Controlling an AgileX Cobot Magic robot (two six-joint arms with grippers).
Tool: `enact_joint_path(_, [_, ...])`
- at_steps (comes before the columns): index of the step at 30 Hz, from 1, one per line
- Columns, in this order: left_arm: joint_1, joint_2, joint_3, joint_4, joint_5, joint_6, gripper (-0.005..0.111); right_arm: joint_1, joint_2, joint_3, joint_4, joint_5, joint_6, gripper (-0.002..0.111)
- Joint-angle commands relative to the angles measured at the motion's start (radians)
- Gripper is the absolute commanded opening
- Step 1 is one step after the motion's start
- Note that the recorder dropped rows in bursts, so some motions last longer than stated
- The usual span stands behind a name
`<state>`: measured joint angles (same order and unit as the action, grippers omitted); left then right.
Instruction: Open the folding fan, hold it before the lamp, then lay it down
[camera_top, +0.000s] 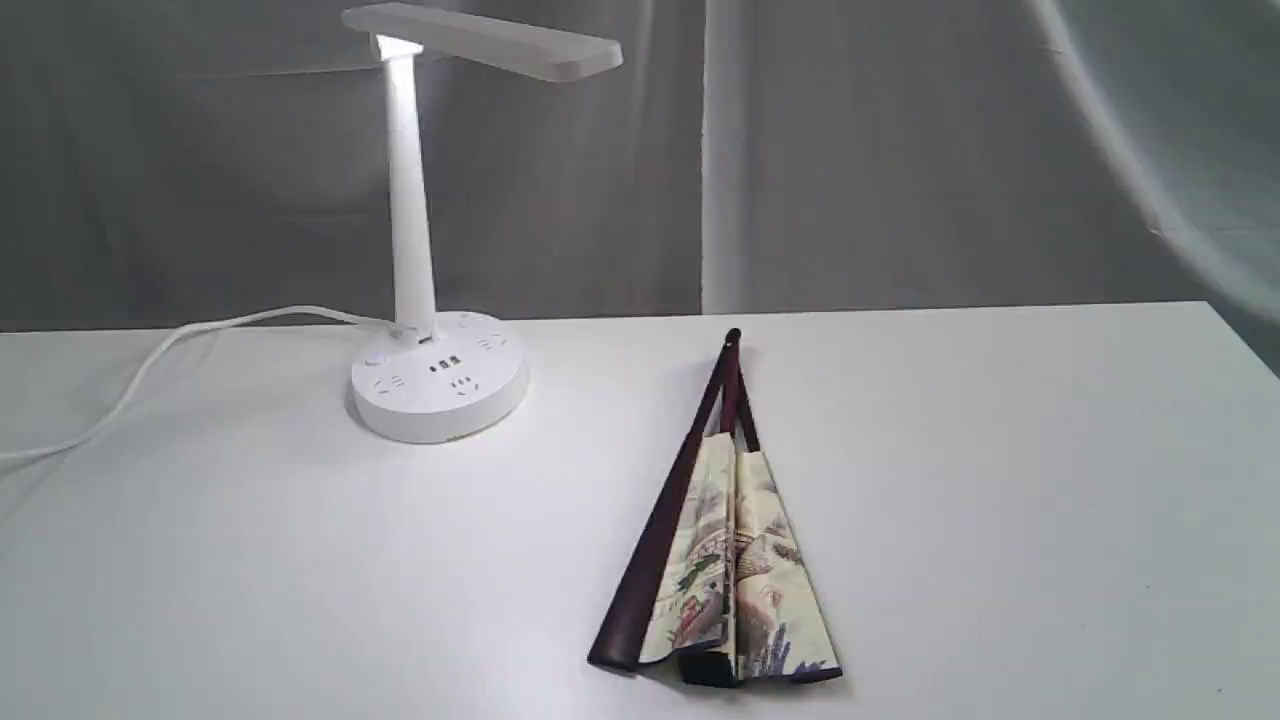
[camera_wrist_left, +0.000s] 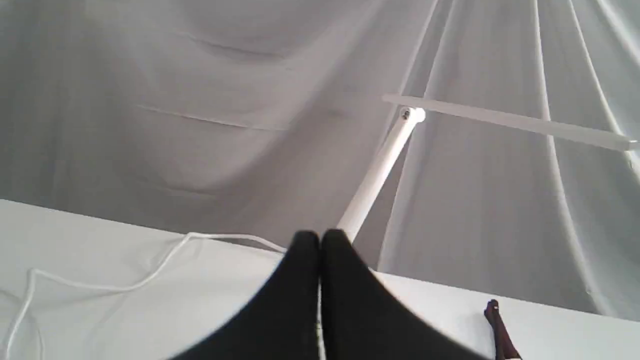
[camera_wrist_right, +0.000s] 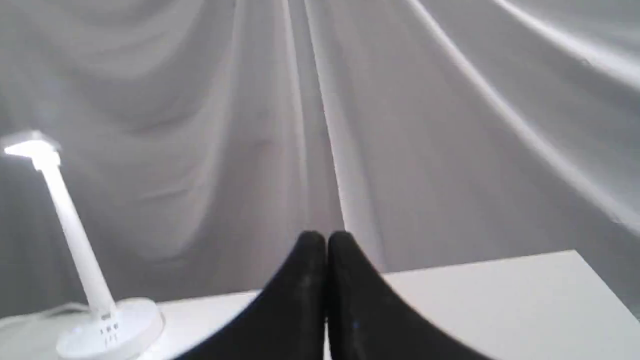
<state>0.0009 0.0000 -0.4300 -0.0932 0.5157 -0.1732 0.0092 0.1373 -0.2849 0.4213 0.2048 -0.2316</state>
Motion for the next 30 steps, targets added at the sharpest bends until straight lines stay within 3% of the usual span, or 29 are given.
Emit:
enact_joint_path(1, [-0.001,0.0,-0.037,-0.008,0.057,-0.009,0.0,0.002,0.106,-0.073,-0.07,0.073,-0.007,0.0])
enact_joint_path(5, [-0.001,0.009,-0.079,-0.008,0.109,-0.009,0.0,0.002,0.206,-0.138,-0.08,0.102,-0.007,0.0])
enact_joint_path(15, [-0.001,0.238,-0.217,-0.033,0.206,-0.002,0.0,0.002,0.428,-0.23,-0.078,0.122,-0.005,0.0])
enact_joint_path(25, [-0.001,0.458,-0.257,-0.215,0.269,0.163,0.0,0.002,0.615,-0.241,-0.085,0.14,-0.039,0.0])
enact_joint_path(30, [-0.001,0.583,-0.261,-0.215,0.267,0.221,0.0,0.002,0.681,-0.241,-0.085,0.165,-0.058,0.013])
